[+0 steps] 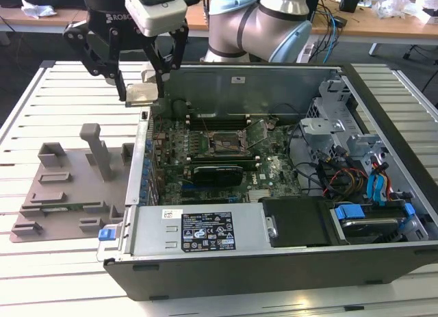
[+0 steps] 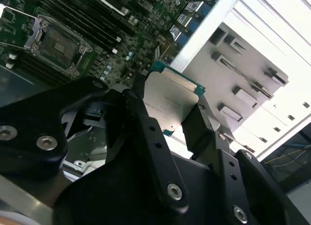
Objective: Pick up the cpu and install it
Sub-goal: 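Pick up the cpu and move it towards the insertion slot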
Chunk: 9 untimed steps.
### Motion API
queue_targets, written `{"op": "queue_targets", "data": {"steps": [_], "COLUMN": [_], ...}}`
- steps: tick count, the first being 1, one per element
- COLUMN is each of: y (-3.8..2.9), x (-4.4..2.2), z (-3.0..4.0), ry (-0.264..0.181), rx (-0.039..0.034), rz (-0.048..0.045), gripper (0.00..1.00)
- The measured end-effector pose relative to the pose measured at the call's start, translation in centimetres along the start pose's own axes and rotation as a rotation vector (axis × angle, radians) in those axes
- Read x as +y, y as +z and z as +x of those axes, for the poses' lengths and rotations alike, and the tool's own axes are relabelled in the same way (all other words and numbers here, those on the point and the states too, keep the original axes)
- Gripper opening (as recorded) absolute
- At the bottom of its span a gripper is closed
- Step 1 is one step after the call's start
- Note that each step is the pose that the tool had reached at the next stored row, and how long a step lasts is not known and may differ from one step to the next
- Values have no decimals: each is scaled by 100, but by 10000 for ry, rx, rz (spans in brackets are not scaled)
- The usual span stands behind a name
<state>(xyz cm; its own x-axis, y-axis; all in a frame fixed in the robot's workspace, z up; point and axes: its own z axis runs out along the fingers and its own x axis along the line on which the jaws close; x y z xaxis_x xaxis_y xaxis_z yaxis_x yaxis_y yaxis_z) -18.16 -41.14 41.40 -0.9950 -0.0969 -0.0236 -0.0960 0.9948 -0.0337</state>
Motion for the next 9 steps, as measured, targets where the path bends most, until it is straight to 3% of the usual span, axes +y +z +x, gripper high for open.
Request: {"op": "queue_targets", "data": {"steps": [3,7,9], "y": [5,12,15], "x": [-11,-26,-29], "z": [-129,-365,-415], "ry": [-2,-1,-2], "rx": [1,8,9], "rz": [13,40,46], "gripper": [55,55,55]}}
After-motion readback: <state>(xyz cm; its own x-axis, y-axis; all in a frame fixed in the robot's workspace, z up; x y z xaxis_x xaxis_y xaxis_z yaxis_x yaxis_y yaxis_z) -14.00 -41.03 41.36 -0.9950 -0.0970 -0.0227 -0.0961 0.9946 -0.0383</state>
